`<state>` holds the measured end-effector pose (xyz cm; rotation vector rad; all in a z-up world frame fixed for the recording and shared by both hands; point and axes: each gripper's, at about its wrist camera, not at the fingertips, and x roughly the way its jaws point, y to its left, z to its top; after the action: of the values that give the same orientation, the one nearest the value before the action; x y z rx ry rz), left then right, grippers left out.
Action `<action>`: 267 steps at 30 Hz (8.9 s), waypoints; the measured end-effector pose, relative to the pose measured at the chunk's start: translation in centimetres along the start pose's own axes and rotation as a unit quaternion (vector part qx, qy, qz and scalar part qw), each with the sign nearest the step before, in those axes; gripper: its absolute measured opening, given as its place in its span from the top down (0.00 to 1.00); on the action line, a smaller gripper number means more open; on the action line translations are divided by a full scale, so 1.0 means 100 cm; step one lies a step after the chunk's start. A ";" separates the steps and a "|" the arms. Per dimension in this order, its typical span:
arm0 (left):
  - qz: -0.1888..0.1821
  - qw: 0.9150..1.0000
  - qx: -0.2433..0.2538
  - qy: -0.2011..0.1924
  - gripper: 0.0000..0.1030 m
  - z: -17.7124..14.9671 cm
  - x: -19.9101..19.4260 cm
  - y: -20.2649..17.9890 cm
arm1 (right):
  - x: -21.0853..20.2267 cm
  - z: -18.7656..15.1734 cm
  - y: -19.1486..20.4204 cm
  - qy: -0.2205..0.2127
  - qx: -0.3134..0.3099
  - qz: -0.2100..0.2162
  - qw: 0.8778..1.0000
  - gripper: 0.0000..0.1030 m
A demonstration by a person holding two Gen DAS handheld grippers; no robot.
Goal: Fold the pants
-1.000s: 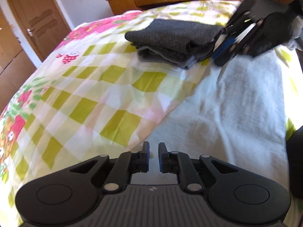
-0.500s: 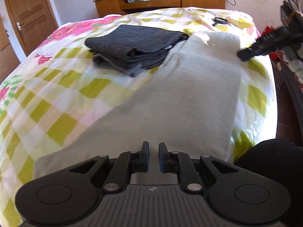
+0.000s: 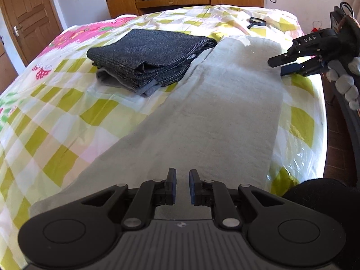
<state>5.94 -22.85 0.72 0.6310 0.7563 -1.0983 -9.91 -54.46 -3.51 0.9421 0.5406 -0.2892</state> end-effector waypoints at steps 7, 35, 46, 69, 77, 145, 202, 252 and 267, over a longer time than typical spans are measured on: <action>-0.005 1.000 -0.005 -0.005 0.70 0.002 -0.002 -0.002 | 0.025 0.020 0.010 -0.030 -0.017 0.003 0.999 0.64; 0.014 0.994 -0.094 -0.056 0.66 -0.039 -0.033 0.002 | 0.000 0.022 0.109 -0.130 -0.106 0.024 0.986 0.97; 0.171 0.956 -0.234 -0.047 0.65 -0.181 -0.162 0.077 | 0.062 -0.169 0.333 -0.014 -0.477 0.151 0.866 0.96; 0.174 0.914 -0.338 -0.144 0.64 -0.280 -0.229 0.074 | 0.130 -0.262 0.324 0.259 -0.303 0.173 0.901 0.64; 0.180 0.909 -0.342 -0.157 0.64 -0.286 -0.240 0.068 | 0.155 -0.249 0.327 0.211 -0.196 0.131 0.949 0.95; 0.213 0.918 -0.334 -0.005 0.59 -0.231 -0.175 0.072 | 0.068 -0.285 0.317 0.141 -0.566 0.120 0.803 0.80; 0.232 0.922 -0.307 0.046 0.56 -0.136 -0.083 0.038 | 0.091 -0.155 0.206 0.165 -0.449 0.039 0.877 0.69; 0.230 0.923 -0.309 0.005 0.54 -0.134 -0.077 0.048 | 0.140 -0.124 0.166 0.333 -0.186 0.216 0.899 0.95; 0.209 0.942 -0.260 -0.045 0.53 -0.089 -0.072 0.010 | 0.063 -0.067 0.164 0.219 -0.186 0.164 0.944 0.96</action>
<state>3.00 -11.74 1.19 0.2658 0.7506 -0.4978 0.75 -39.66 1.09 0.7089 0.8009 0.3266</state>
